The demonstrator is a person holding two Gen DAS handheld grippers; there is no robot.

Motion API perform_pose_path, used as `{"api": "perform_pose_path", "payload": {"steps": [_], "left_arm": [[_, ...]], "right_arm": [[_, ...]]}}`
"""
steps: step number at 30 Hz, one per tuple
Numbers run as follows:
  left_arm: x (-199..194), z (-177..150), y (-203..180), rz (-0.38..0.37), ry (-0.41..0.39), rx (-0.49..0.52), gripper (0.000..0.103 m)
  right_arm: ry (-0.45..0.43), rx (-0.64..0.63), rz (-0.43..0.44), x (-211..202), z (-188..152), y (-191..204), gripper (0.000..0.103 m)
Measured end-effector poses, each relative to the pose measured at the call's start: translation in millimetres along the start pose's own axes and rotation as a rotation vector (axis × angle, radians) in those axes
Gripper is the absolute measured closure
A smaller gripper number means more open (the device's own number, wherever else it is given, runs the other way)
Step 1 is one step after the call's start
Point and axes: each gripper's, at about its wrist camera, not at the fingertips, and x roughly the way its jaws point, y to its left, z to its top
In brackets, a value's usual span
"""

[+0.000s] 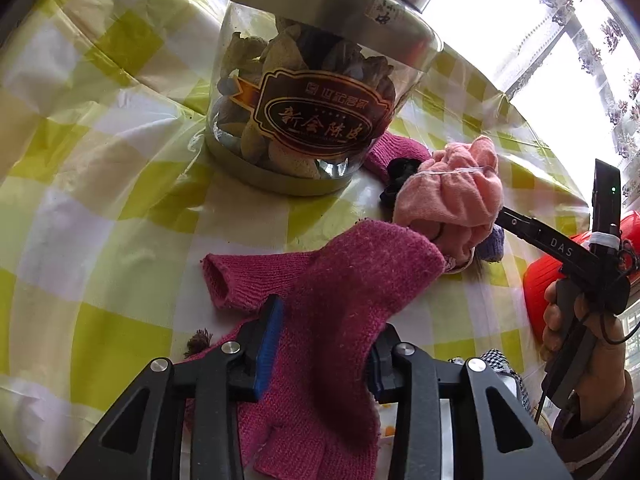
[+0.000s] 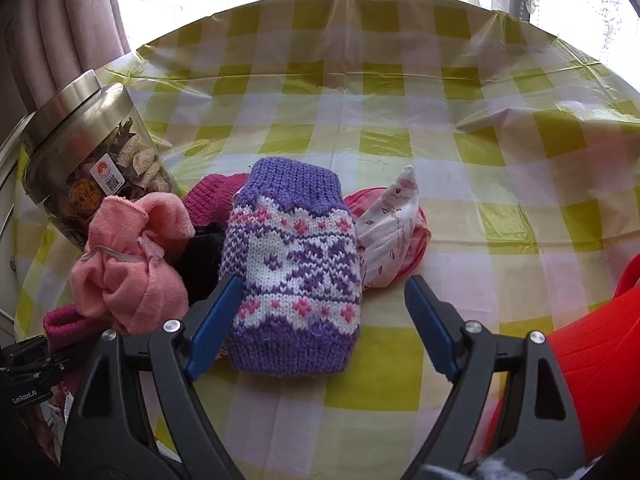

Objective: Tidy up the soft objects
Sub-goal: 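Grasp the pink knit glove with the left gripper while the right gripper grasps the purple mitten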

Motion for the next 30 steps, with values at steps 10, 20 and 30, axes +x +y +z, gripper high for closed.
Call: {"api": "perform_pose_path", "payload": {"steps": [10, 20, 30], "left_arm": [[-6.6, -4.2, -8.2, 0.008, -0.051, 0.013, 0.096], [-30.9, -9.3, -15.6, 0.019, -0.137, 0.026, 0.097], [-49.6, -13.3, -24.0, 0.009, -0.197, 0.032, 0.097]], "right_arm": [[-0.010, -0.052, 0.037, -5.7, -9.6, 8.3, 0.082], [-0.034, -0.052, 0.054, -38.8, -25.8, 5.3, 0.093], [-0.046, -0.074, 0.069, -84.9, -60.1, 7.7, 0.093]]}}
